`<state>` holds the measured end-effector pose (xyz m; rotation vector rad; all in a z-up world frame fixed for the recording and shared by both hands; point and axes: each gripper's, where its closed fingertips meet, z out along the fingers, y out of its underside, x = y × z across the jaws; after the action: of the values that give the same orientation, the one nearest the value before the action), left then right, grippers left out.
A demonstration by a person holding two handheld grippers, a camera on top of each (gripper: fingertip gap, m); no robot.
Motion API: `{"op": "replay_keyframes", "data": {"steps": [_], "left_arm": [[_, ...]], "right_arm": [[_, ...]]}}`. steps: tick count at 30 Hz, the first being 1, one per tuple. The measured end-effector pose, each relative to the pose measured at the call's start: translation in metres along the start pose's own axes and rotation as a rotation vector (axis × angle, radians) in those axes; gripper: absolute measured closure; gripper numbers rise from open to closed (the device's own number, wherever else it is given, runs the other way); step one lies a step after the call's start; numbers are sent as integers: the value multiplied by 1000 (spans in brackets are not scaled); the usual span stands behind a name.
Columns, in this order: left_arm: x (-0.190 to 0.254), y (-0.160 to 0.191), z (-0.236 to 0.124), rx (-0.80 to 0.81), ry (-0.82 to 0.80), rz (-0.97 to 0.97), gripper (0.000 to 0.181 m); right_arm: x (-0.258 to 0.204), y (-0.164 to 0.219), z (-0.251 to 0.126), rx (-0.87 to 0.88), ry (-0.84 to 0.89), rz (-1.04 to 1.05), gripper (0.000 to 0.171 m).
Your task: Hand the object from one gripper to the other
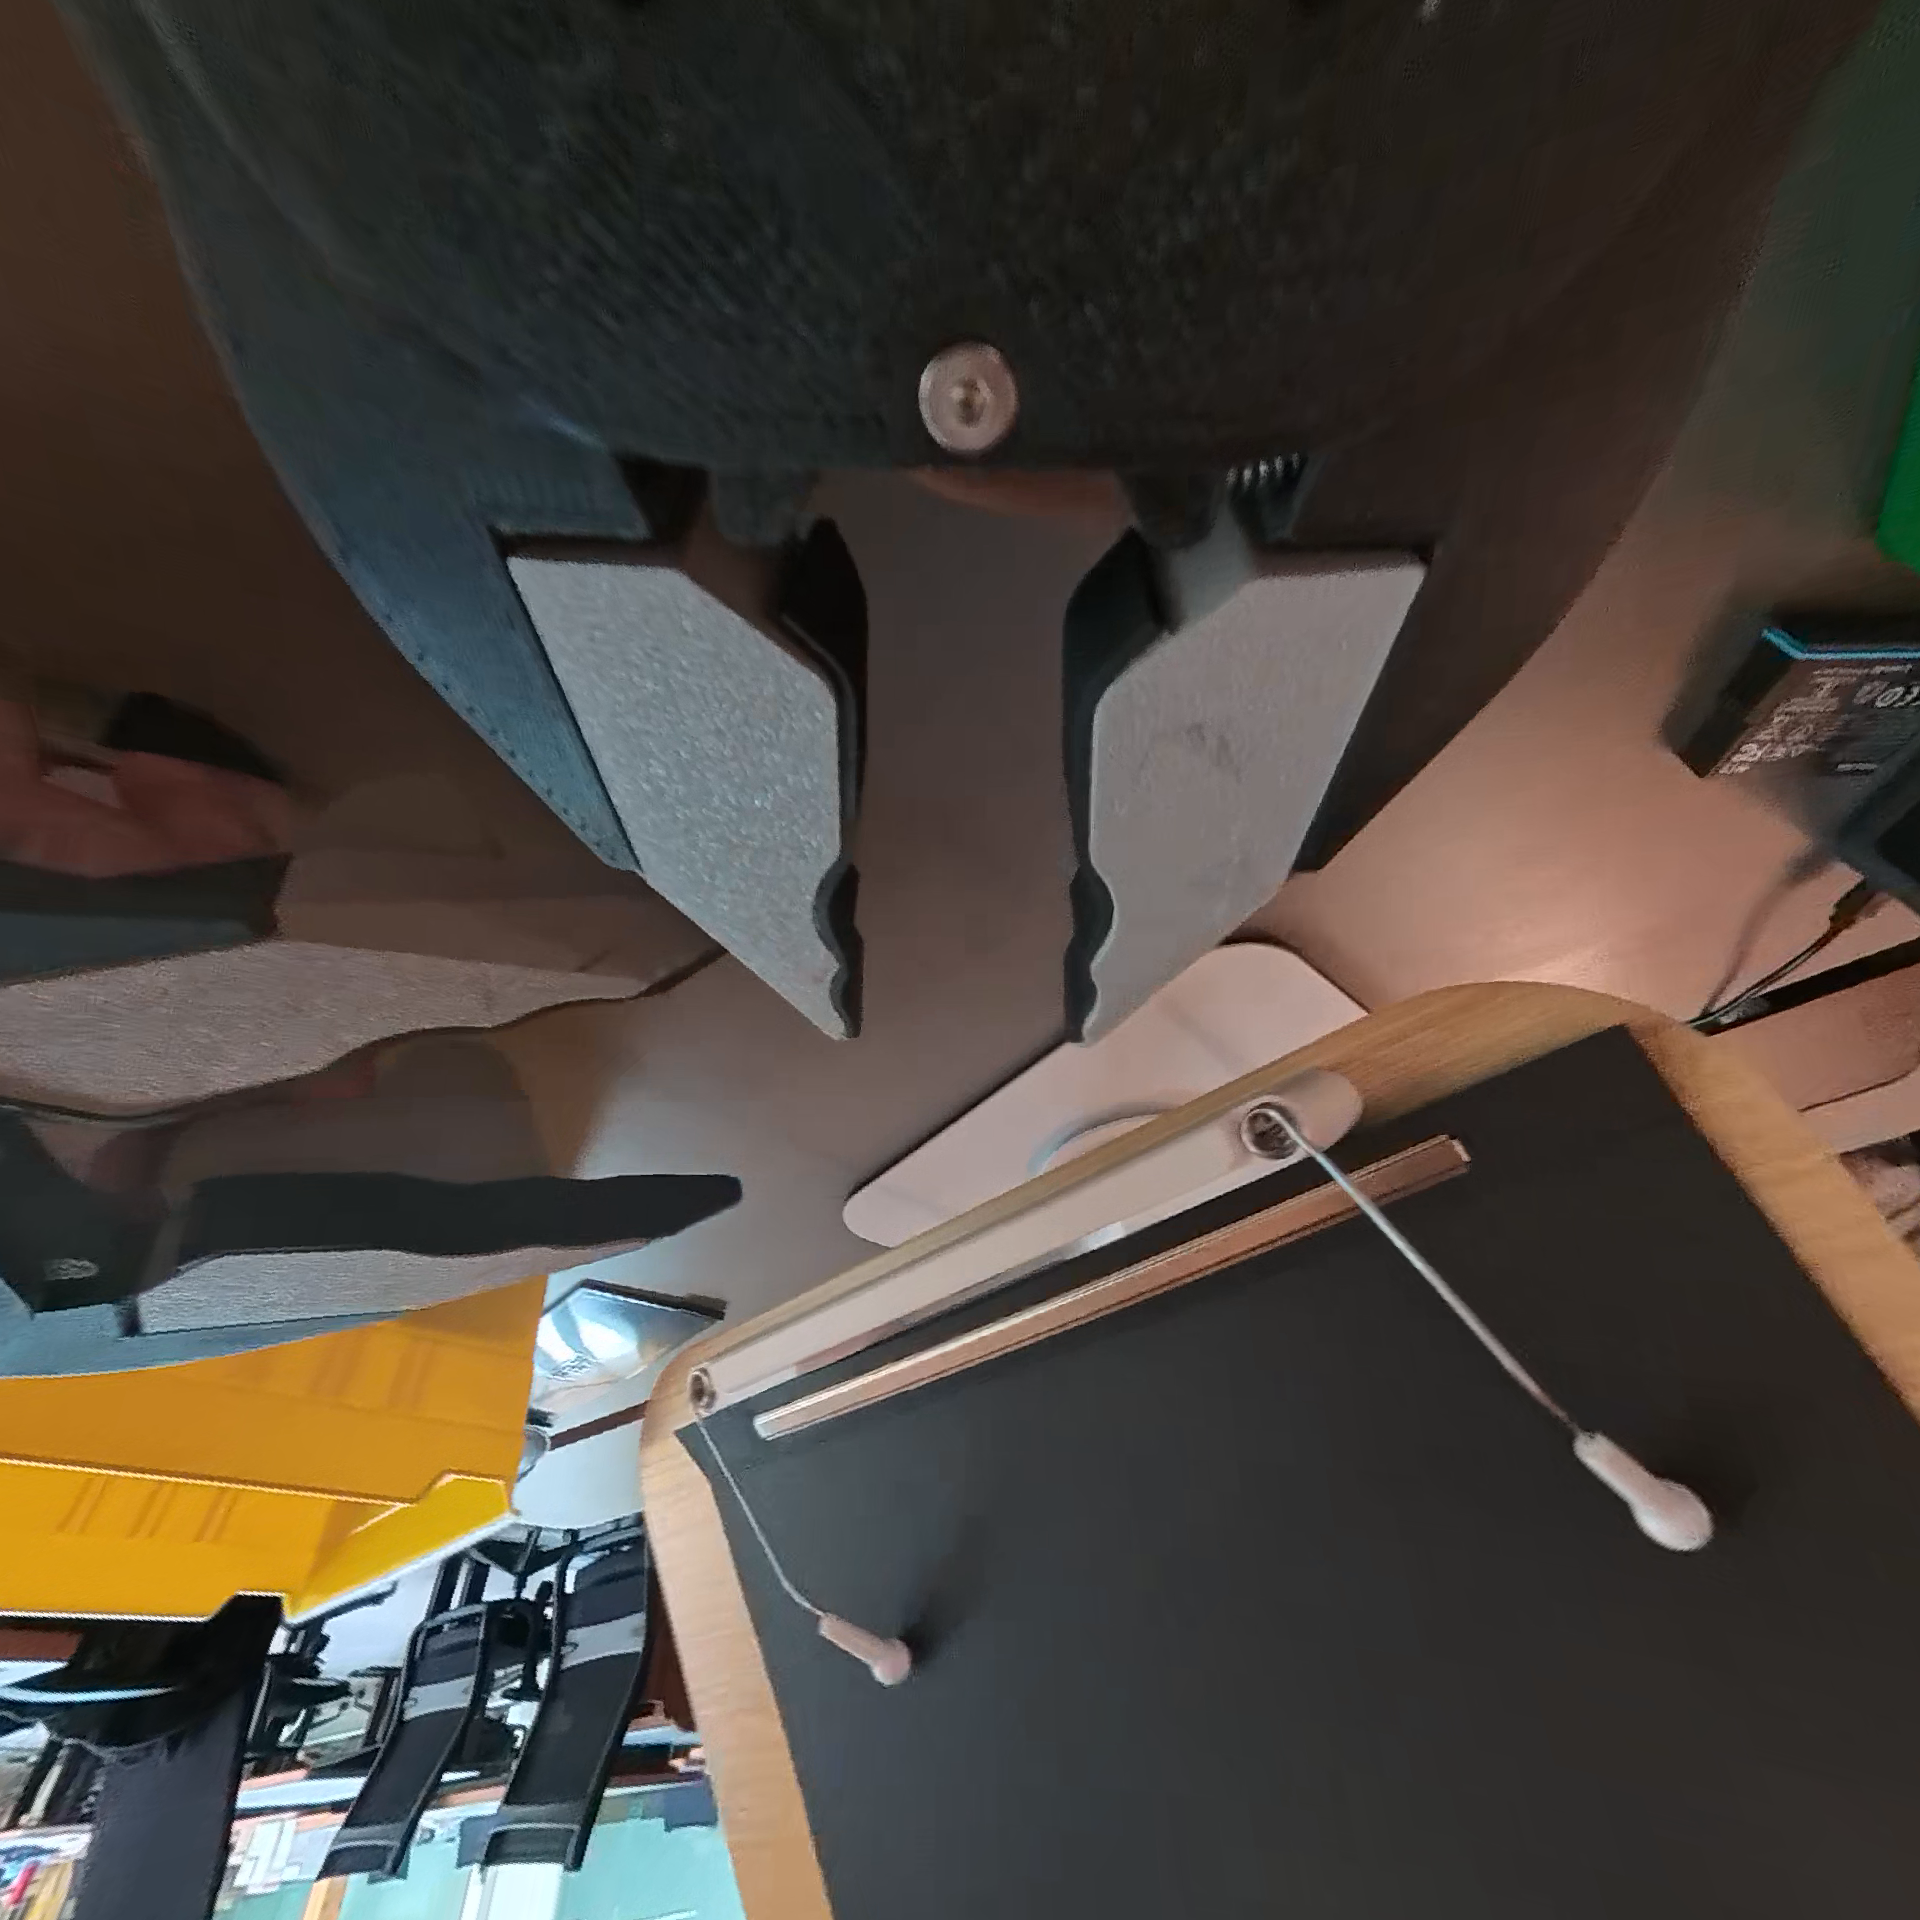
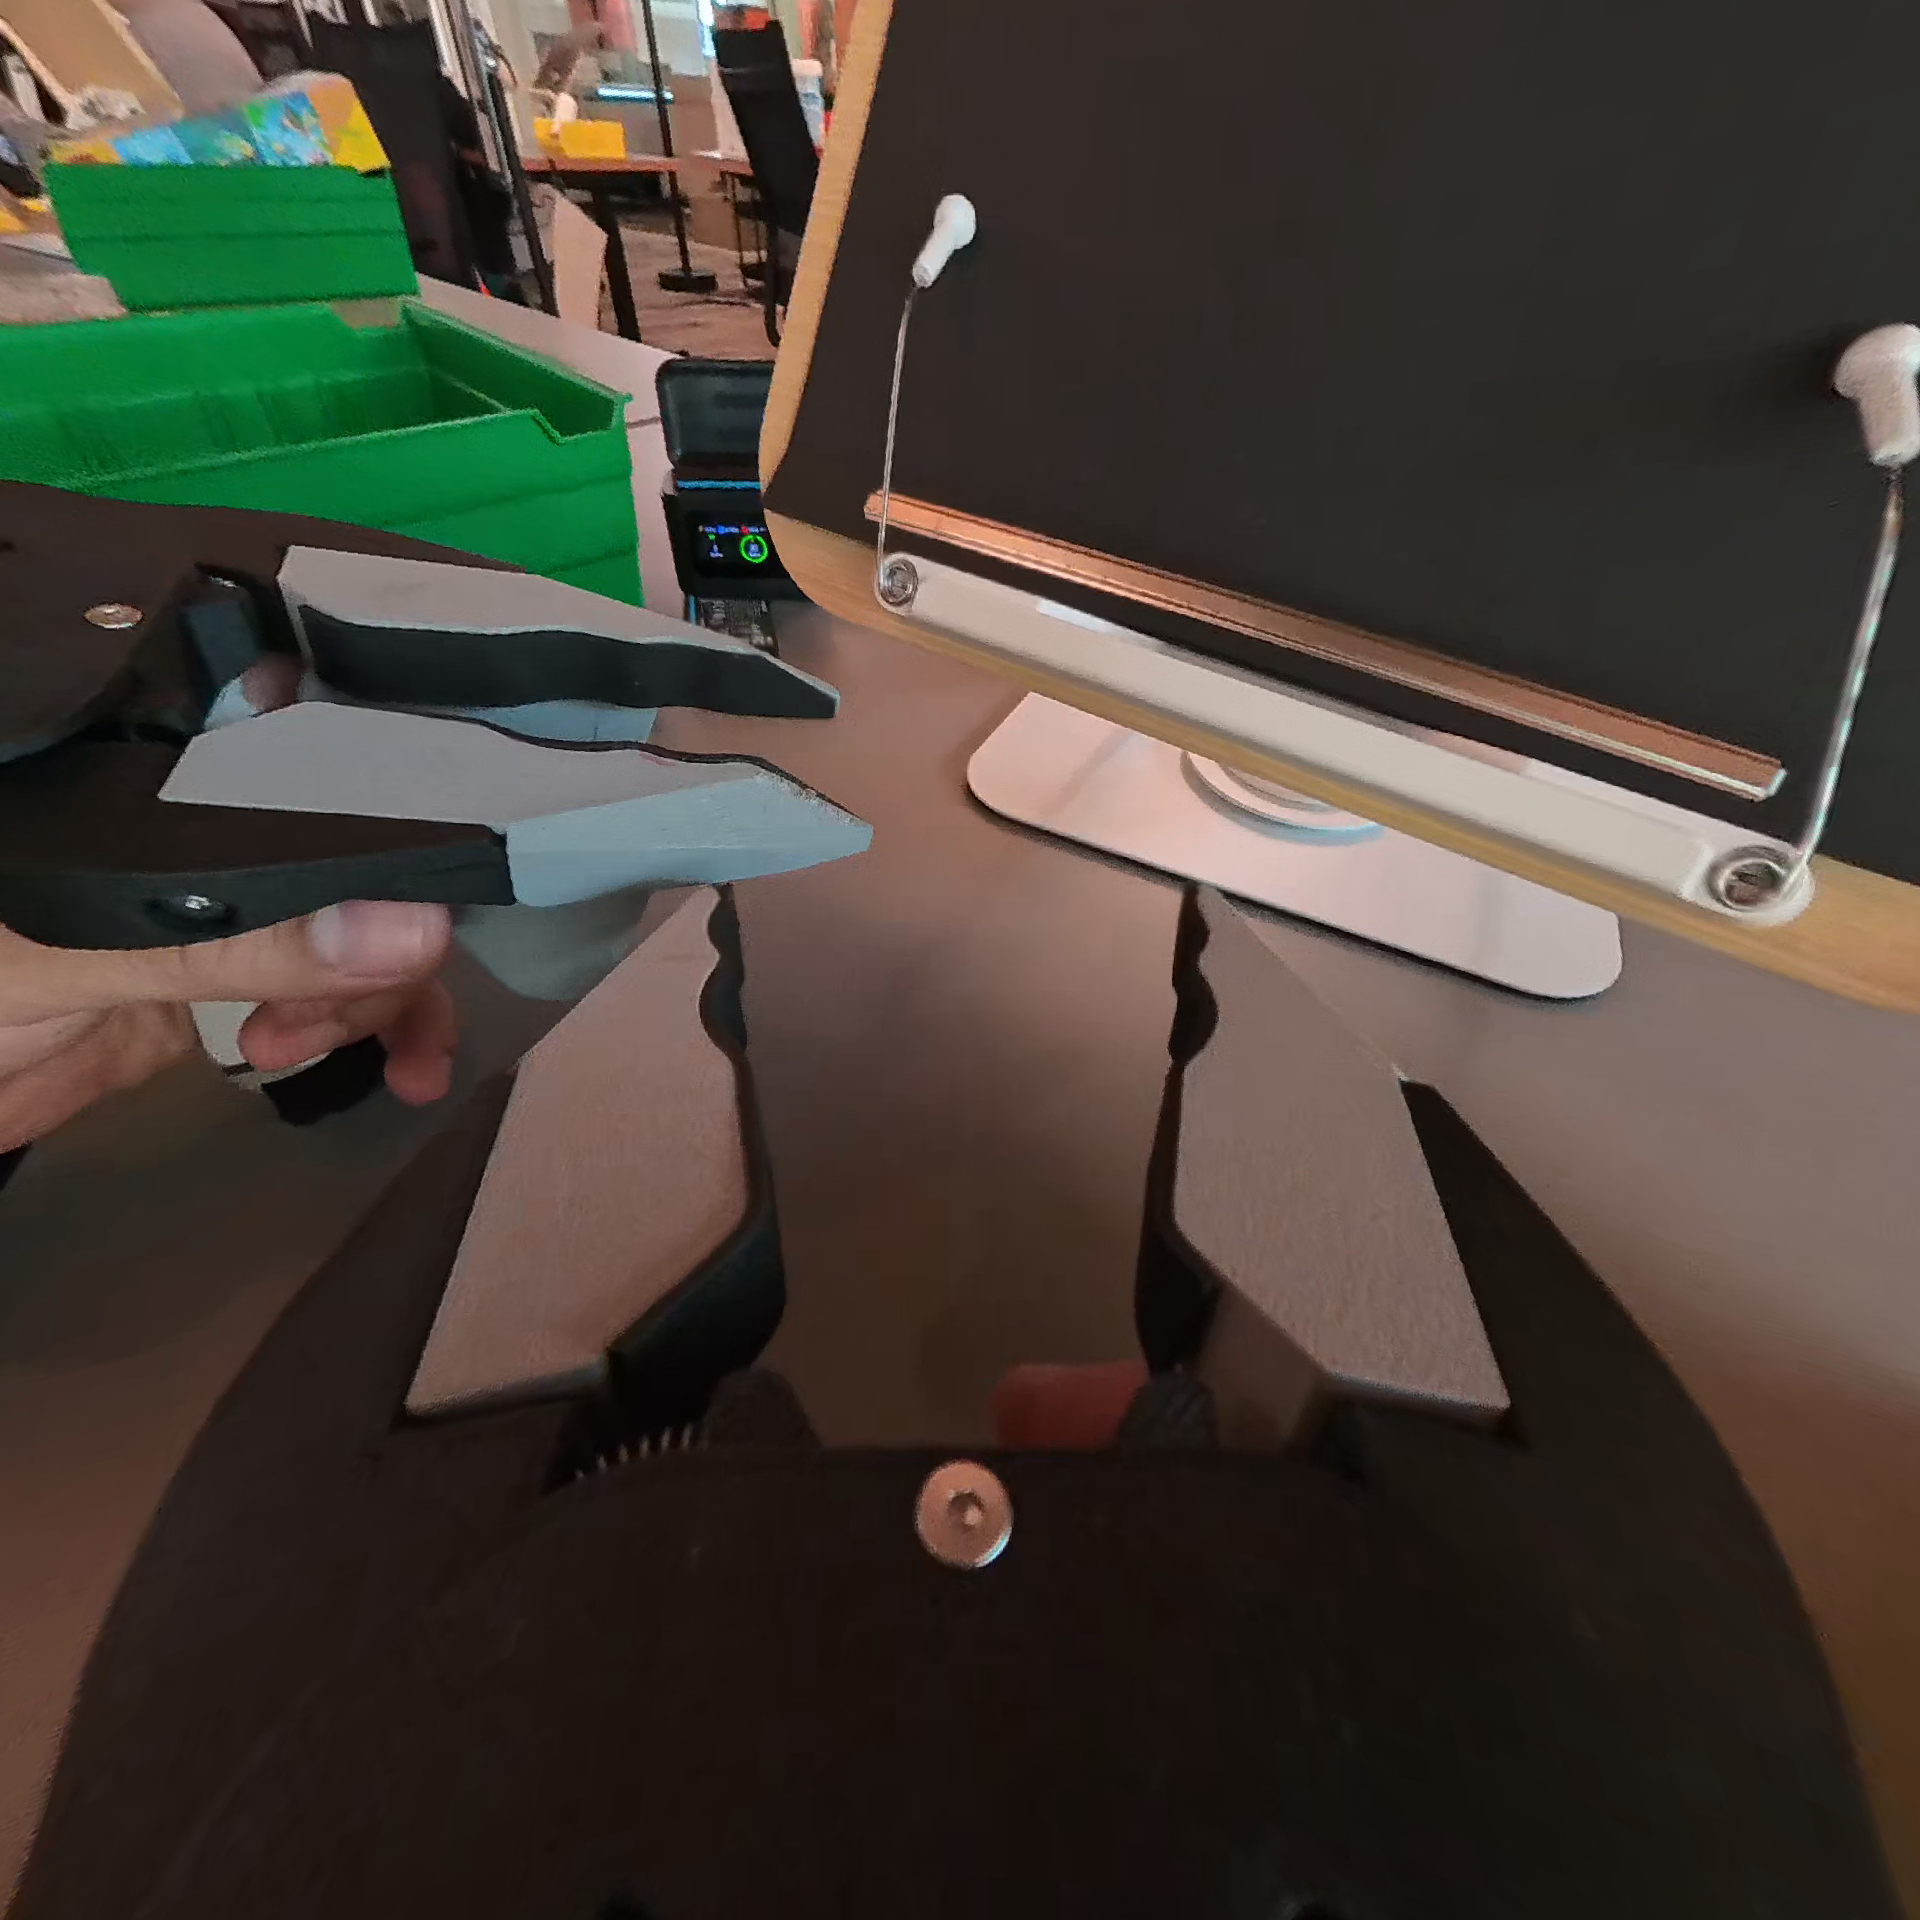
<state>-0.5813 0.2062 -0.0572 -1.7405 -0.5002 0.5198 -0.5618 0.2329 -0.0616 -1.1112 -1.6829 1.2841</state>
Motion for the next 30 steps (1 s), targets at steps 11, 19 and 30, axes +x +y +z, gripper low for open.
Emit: {"op": "replay_keyframes", "data": {"steps": [11, 19, 30], "left_arm": [[7, 3, 1, -13, 27, -28, 141], [8, -1, -1, 13, 19, -22, 143], [9, -1, -1, 15, 40, -32, 139]], "right_arm": [[1, -9, -15, 85, -3, 33, 94], [0, -12, -23, 93, 10, 33, 93], [14, -9, -26, 79, 60, 45, 94]]}}
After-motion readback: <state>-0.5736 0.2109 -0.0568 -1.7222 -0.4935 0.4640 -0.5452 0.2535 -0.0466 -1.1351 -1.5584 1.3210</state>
